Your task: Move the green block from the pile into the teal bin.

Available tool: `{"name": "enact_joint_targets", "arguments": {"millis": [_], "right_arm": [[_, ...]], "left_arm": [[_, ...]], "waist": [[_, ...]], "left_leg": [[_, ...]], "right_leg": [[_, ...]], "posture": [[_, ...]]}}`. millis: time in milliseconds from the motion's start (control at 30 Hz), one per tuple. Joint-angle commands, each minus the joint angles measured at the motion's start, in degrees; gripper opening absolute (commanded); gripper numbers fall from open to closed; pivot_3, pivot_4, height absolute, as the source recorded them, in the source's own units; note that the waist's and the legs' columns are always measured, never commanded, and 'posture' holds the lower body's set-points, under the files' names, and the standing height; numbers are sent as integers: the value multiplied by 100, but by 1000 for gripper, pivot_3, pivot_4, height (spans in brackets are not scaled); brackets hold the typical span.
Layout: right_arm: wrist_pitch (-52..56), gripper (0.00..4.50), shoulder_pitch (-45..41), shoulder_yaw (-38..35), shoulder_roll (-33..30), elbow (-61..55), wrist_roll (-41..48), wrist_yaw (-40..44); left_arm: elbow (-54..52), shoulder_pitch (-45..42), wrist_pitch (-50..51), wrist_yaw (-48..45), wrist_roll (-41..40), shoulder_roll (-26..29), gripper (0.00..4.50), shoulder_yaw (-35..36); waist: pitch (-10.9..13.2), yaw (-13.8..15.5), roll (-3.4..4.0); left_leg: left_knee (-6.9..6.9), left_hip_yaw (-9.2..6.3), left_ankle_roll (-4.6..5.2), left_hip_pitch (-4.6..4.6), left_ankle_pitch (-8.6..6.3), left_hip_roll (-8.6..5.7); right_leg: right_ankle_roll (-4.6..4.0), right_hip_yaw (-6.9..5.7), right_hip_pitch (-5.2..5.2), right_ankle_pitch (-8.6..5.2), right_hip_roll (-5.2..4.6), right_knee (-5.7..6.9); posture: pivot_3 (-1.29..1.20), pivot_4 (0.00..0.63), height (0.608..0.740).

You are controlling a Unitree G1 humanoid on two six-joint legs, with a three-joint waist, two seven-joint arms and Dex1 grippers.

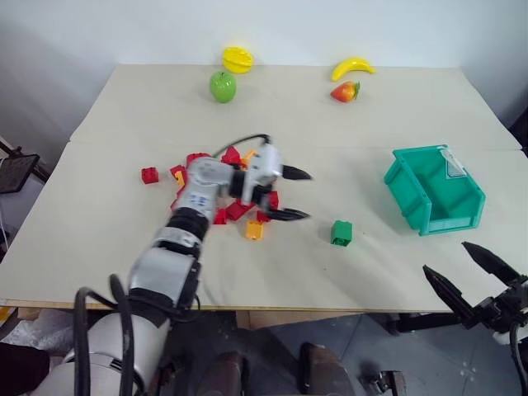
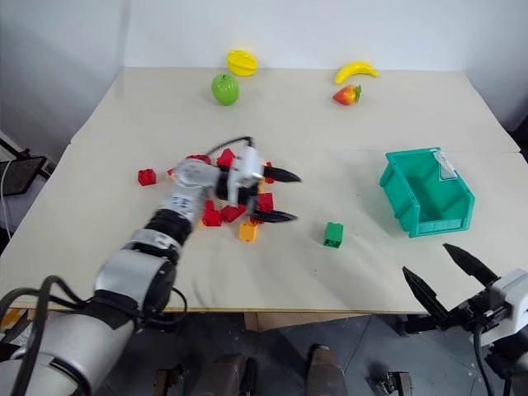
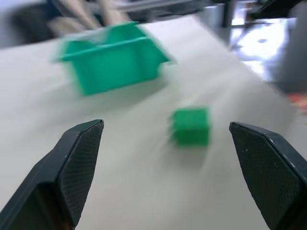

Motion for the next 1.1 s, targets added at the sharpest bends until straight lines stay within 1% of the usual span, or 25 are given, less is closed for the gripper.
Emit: {"name": "enact_joint_targets", "arguments": {"millis": [33, 133, 233, 267, 333, 400, 467, 533, 600, 700, 767, 800, 867, 967, 1033, 1067, 1100], "right_arm": [[17, 4500, -195, -24, -242, 159, 73, 237], [133, 4500, -574, 217, -495, 368, -23, 371], [394, 4500, -924, 451, -710, 424, 8, 429], [663, 4500, -1059, 607, -856, 403, 93, 463], [1167, 4500, -1379, 979, -1202, 332, 188, 599], [1738, 4500, -1917, 1488, -1623, 340, 165, 696], [2052, 4500, -2580, 1976, -1848, 516, -24, 688], [2268, 4500, -3285, 2470, -1922, 873, -248, 751], [2136, 4500, -3926, 3030, -1991, 1366, -750, 1017], [2062, 4500, -4736, 3583, -1904, 2154, -1244, 1211], [2232, 4500, -5276, 3997, -1888, 2661, -1463, 1539], [2395, 4500, -5482, 4161, -1892, 2838, -1528, 1671], [2381, 4500, -5838, 4482, -1849, 3203, -1778, 1934], [2475, 4500, -6131, 4855, -1824, 3526, -2023, 2349], [2244, 4113, -6213, 4939, -1724, 3735, -2148, 2494], [2208, 3931, -6254, 4898, -1628, 3835, -2180, 2412], [2157, 3628, -6270, 4865, -1564, 3883, -2192, 2427]], "left_arm": [[-637, 329, 117, -179, -430, 500, 4461, 389], [-1495, 1019, 492, -134, -674, 1071, 4461, 630], [-2554, 1791, 1015, -65, -902, 1417, 4461, 698], [-2961, 2094, 1103, -16, -989, 1524, 4461, 755], [-3934, 2657, 1655, 172, -1251, 1682, 4461, 840], [-4774, 3212, 2237, 376, -1502, 1860, 4461, 944], [-5239, 3680, 2506, 490, -1605, 2002, 4461, 1020], [-5524, 4080, 2658, 561, -1655, 2093, 4461, 1027], [-5818, 4399, 2845, 603, -1727, 2170, 4461, 990], [-6134, 4611, 3044, 706, -1782, 2193, 4461, 907], [-6252, 4683, 3089, 776, -1784, 2157, 4461, 858], [-6282, 4697, 3099, 801, -1782, 2144, 4461, 841], [-6305, 4697, 3115, 842, -1782, 2118, 4461, 804], [-6306, 4676, 3089, 868, -1789, 2097, 4461, 741], [-6328, 4649, 3081, 858, -1807, 2104, 4500, 698], [-6339, 4638, 3088, 850, -1823, 2113, 4500, 687], [-6340, 4630, 3078, 839, -1827, 2125, 4500, 675]], "waist": [[0, 29, 0], [0, 37, 0], [0, 43, 1], [0, 40, 1], [0, 21, 1], [0, 11, 1], [-1, -12, 2], [-4, -20, 7], [-4, -26, 7], [-3, 22, 6], [-3, 36, 6], [-3, 25, 7], [-3, 11, 7], [-3, -11, 7], [-3, -25, 7], [-3, -30, 7], [-3, -41, 7]], "left_leg": [[1, -2, 0, -1, 0, 0], [21, -4, 8, -6, -7, -2], [39, -32, 13, -5, -19, 10], [44, -50, 10, -7, -21, 18], [50, -49, 11, -8, -23, 27], [53, -52, 10, -7, -25, 36], [56, -54, 4, -6, -27, 43], [53, -54, -3, -1, -26, 46], [53, -53, -5, 0, -27, 49], [54, -54, -4, -6, -27, 45], [55, -55, -3, -9, -27, 40], [54, -58, -3, -11, -27, 41], [52, -55, -3, -11, -28, 42], [49, -52, -6, -10, -29, 44], [48, -52, -7, -10, -30, 45], [49, -52, -7, -11, -30, 44], [49, -51, -7, -11, -30, 44]], "right_leg": [[0, -2, 0, 0, 0, 2], [1, -3, 6, 1, -2, 4], [2, -2, 6, 1, -4, 17], [2, -4, 6, 1, -3, 18], [1, -3, 7, 1, -4, 19], [0, -1, 7, 2, -4, 20], [-2, -3, 6, 2, 0, 21], [-8, -4, 6, 1, 2, 23], [-11, -7, 6, 1, 3, 22], [-12, -9, 4, 1, 2, 18], [-12, -10, 3, 2, 0, 17], [-12, -11, 2, 2, -1, 15], [-13, -11, 0, 2, 0, 14], [-13, -13, -4, 2, 1, 14], [-13, -15, -4, 2, 2, 14], [-13, -16, -3, 2, 2, 14], [-13, -16, -3, 2, 2, 13]], "posture": [[0, 150, 740], [0, 150, 740], [0, 150, 740], [0, 150, 740], [0, 150, 740], [0, 150, 740], [0, 150, 740], [0, 150, 740], [0, 150, 740], [0, 150, 740], [0, 150, 740], [0, 150, 740], [0, 150, 740], [0, 150, 740], [0, 150, 740], [0, 150, 740], [0, 150, 740]]}}
